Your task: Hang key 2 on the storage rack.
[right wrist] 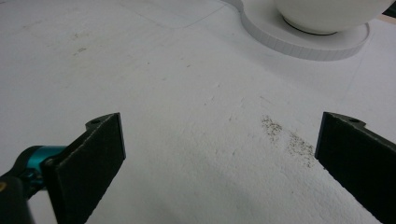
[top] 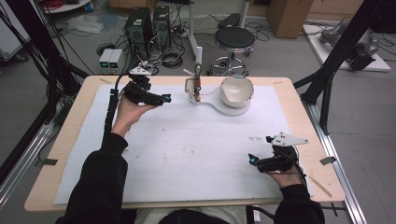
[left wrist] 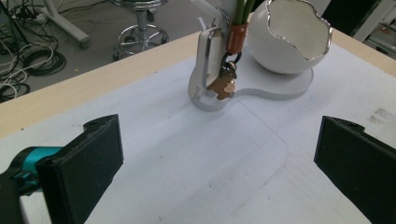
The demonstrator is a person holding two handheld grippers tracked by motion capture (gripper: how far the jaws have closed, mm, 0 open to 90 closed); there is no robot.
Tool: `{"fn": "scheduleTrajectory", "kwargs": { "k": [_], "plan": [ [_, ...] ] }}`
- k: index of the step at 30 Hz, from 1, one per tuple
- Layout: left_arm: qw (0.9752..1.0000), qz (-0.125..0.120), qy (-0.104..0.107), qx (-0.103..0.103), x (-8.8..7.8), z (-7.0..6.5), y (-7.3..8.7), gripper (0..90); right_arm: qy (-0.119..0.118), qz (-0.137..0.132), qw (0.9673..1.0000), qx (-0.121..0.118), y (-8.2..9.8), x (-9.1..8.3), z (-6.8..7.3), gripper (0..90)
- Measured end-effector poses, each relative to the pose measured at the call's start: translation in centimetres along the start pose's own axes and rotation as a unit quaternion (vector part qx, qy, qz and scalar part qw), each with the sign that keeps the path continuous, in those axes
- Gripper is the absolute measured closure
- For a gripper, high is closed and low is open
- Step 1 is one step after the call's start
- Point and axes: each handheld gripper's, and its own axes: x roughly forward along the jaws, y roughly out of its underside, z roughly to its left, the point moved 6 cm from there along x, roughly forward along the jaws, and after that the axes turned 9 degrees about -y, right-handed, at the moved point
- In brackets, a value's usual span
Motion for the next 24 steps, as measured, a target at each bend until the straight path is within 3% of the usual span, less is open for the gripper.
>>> {"fn": "scheduleTrajectory", "kwargs": {
  "k": [7,18,24],
  "plan": [
    [0.9999,-0.007,-0.012,0.007,-0.9,0.3,1.4,1.6,-0.003,0.002,1.0,0.003,0.1,0.0,0.0,0.6],
    [0.9996,-0.011,-0.026,-0.002,-3.0,1.0,4.4,1.7,-0.006,0.005,0.9999,0.01,0.1,0.0,0.0,0.7],
    [0.9999,-0.003,-0.011,0.003,-3.7,0.6,5.9,1.6,-0.005,0.005,0.9999,0.008,0.1,0.0,0.0,0.6]
  ]
}}
